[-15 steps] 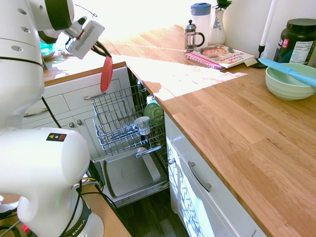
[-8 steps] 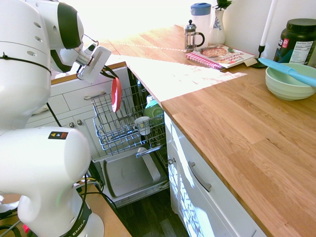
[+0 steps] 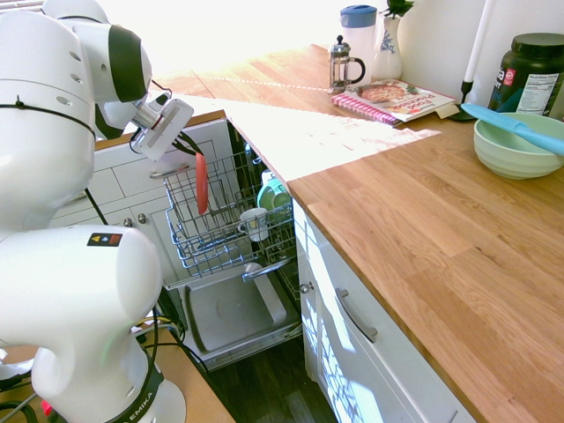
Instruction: Put the plate in the dishwasher
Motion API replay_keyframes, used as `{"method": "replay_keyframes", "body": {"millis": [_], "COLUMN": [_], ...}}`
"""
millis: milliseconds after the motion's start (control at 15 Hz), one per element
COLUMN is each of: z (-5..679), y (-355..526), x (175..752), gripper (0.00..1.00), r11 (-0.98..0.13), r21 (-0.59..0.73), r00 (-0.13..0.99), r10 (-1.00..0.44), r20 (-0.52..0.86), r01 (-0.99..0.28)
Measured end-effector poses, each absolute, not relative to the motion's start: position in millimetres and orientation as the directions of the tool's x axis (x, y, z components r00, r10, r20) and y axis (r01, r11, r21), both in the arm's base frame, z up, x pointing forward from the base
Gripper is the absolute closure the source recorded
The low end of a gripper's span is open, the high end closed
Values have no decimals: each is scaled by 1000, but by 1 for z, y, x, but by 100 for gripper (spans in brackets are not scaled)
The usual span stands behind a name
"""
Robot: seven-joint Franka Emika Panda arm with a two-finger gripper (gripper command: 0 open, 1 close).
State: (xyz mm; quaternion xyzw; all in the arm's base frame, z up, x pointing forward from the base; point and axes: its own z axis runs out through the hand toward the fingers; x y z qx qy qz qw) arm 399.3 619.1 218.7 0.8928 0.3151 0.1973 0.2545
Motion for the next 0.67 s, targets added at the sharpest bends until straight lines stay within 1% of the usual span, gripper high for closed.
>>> {"method": "replay_keyframes", "body": {"millis": [267,533,667], "z": [210,217,221], "y": [626,625,628], "x": [400,417,416], "gripper": [0,0,0], "r11": [-651,-671,-683], "r21": [488,424,399], "r00": [723,739,747], "r10": [689,673,664], "r20": [59,6,-9], "r01": [581,608,612]}}
